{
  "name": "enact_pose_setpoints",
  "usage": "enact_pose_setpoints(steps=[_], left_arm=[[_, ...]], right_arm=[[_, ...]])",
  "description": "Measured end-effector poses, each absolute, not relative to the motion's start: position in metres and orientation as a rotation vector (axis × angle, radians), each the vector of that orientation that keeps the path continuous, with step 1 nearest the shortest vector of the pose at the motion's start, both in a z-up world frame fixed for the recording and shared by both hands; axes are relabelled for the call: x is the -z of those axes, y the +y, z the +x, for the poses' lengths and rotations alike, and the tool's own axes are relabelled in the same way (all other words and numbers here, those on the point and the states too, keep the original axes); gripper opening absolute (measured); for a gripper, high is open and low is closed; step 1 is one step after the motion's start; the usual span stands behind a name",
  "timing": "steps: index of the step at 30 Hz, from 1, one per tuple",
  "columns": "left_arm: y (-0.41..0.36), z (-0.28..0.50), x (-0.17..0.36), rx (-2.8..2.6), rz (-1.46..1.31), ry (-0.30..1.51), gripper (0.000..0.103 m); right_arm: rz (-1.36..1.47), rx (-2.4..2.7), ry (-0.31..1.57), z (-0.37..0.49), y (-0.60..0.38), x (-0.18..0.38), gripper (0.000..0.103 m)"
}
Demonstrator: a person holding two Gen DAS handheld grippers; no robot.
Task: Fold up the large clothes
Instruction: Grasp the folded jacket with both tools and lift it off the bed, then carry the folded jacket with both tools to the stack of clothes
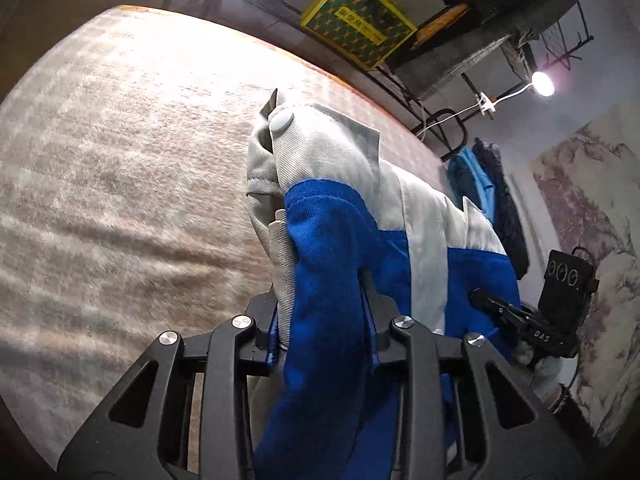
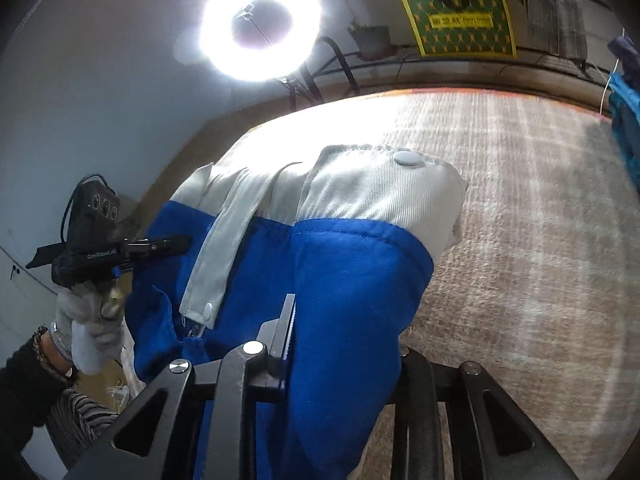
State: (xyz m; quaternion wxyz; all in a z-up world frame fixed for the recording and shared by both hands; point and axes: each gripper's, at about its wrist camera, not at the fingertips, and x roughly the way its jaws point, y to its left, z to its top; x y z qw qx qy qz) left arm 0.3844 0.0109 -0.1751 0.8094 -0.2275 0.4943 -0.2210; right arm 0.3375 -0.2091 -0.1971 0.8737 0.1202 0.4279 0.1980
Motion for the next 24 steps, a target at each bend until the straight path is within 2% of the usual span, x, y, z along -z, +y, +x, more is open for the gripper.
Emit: enact_pose_setpoints(steps=[9,24], left_arm=[[-0.032,0.367,0.15,0.56,-0.431,1.025,0.029],[-0.179,0.369,0.134,0.751,-0.392,1.024,0.028]], right_arm=[[0.2,-0.342,0.827,0.305,-0.229,0.164,0.023],[0.171,-0.163,0.782,0.235,-0.335,0.12,0.021]])
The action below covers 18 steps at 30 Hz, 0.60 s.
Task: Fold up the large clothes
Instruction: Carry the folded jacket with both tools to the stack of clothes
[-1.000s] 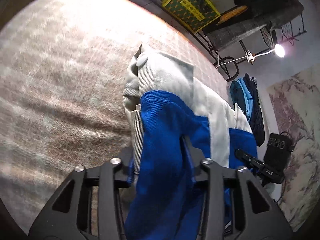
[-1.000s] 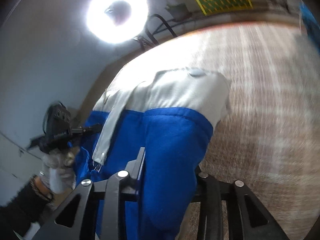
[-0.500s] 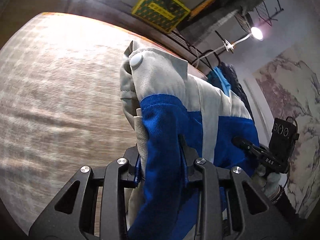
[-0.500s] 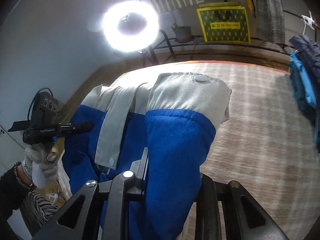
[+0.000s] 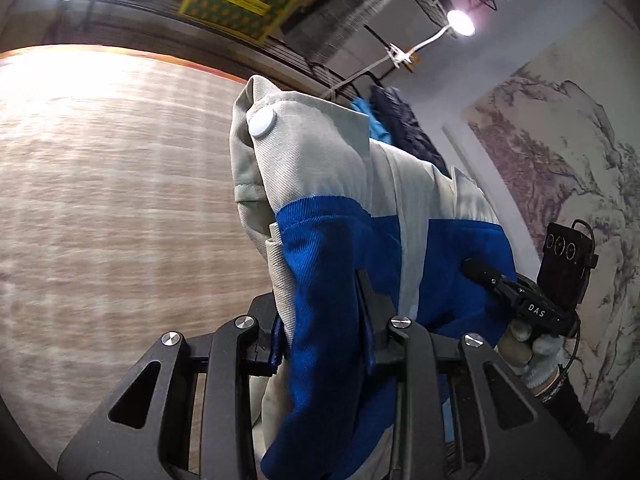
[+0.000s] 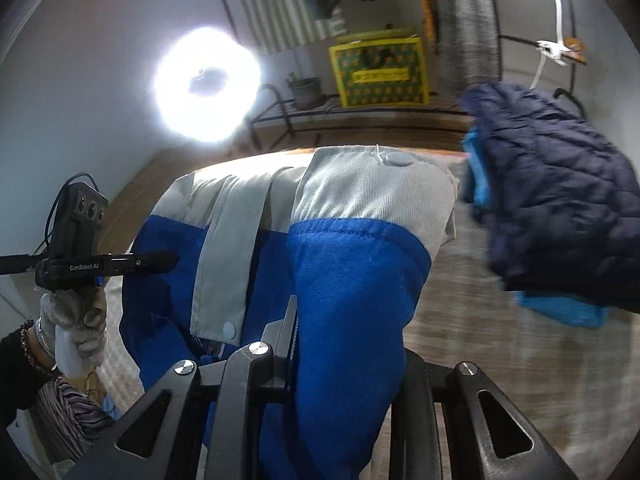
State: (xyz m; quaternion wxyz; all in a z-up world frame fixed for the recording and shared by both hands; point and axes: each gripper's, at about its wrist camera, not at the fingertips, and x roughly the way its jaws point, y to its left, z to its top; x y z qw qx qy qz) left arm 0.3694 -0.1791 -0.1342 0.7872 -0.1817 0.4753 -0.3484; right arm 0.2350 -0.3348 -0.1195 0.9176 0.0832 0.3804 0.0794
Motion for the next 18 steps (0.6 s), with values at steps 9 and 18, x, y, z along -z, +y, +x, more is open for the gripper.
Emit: enact_pose_setpoints(steps=[9,18], left_arm=[[-0.274,0.39,0.102,0.875,-0.363,0.992,0.028],[-0.38,0.424,0.041,0.988,-0.322,0.894,0.028]], right_arm=[[0.16,-0.06,0.731,0.198,-0.412,0.078,0.021],[0.142,0.057,0.61,0.184,-0.493,0.015,0.021]])
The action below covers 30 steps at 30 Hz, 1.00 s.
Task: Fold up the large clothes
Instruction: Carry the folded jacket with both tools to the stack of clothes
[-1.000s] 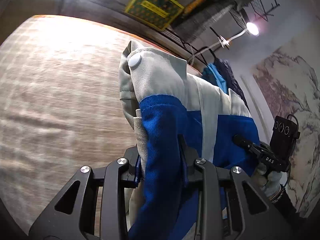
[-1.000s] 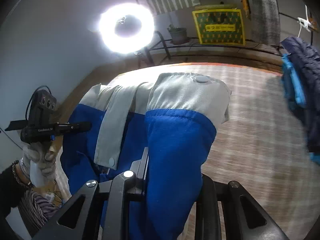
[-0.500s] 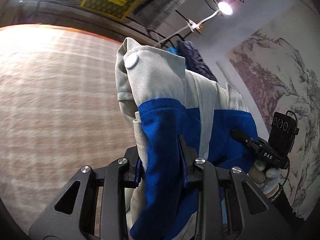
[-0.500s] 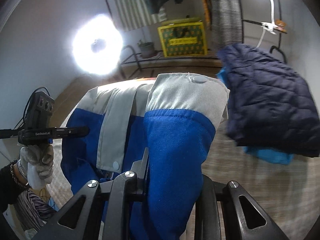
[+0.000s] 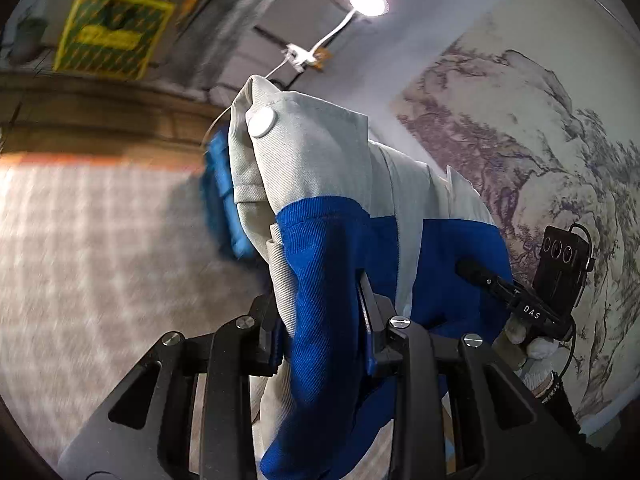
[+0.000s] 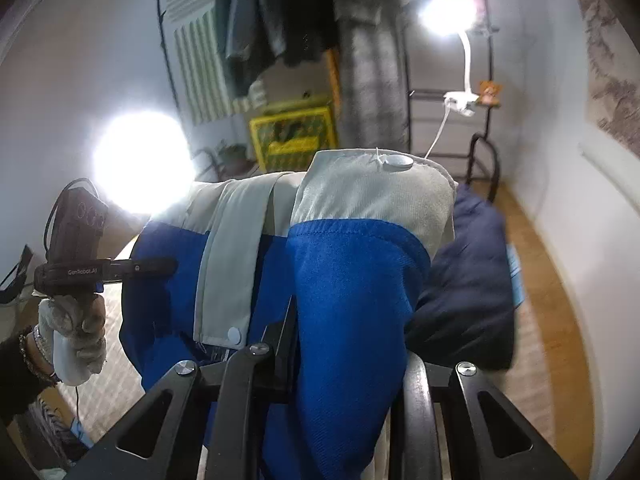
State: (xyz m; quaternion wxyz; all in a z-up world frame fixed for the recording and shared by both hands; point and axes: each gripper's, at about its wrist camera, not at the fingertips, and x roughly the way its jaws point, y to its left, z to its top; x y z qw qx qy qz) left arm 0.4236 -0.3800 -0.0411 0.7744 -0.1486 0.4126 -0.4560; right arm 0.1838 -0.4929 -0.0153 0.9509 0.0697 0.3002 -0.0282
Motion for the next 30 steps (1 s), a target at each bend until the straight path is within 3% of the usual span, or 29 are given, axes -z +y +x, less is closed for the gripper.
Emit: enact_pose_setpoints(steps=[8,15,27,30], left_arm=[[-0.46,0.478,0.0,1.027,-0.327,0.822,0.028],[-0.502,0.53,0.006,1.007,-0.333,0.788,0.028],[-0.536,0.594,0.091,0.915,-0.325,0.915,0.028],[-0.536,0.606,0.106,0.89,-0.356,0.93,0.028]], right_arm=[[0.1,0.143,0.529,0.211,-0.55,-0.041,0.02],[0.059,0.193,0.499,0.272,-0.593,-0.059,0.02],[0.191,0.199,0.611,0.355,-0.663,0.038,0.02],[0.222,0.212,0.629,0.365,-0.677,0.056,0.025]])
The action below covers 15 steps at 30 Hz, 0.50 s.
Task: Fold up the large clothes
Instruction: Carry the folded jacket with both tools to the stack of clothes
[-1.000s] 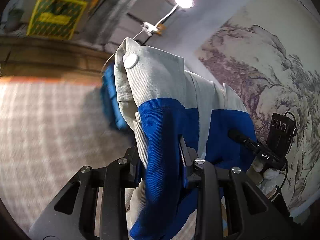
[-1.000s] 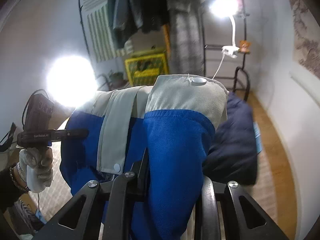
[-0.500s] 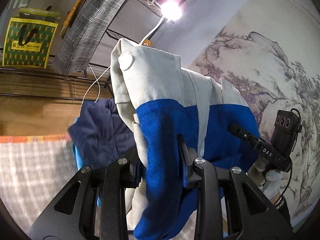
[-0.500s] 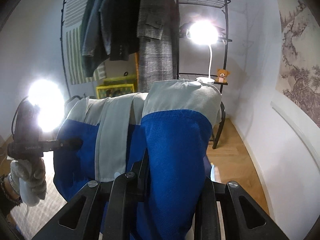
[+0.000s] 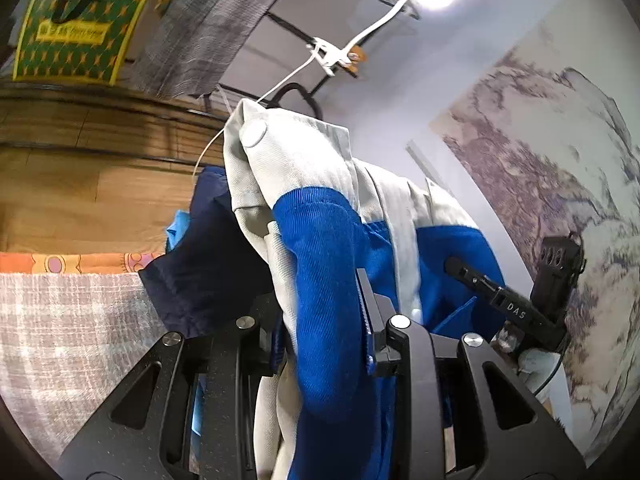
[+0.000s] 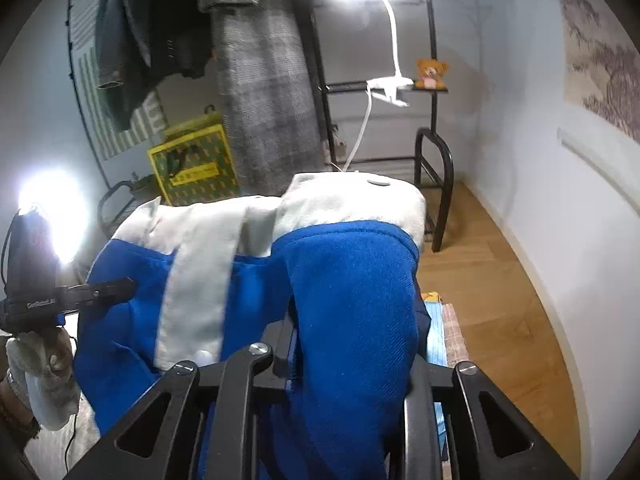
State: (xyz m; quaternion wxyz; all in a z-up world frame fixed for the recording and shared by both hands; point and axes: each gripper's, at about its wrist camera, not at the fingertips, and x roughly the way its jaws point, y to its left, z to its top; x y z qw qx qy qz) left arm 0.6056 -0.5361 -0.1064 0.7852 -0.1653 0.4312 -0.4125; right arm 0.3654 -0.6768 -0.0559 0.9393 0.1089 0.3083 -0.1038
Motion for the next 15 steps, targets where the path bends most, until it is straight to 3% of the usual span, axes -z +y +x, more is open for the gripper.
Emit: enact_pose_setpoints(steps=[8,15], left_arm=[[-0.541,0.63,0.142,0.844,-0.364,0.985,0.031],[-0.546,0.625,0.137,0.788,-0.327,0.982,0.04]], right_arm=[[0.226,0.292,0.718,0.4,-0.7,0.106,0.047],[0.253,0.342,0.74,0.399,-0.71,0.11,0.054]])
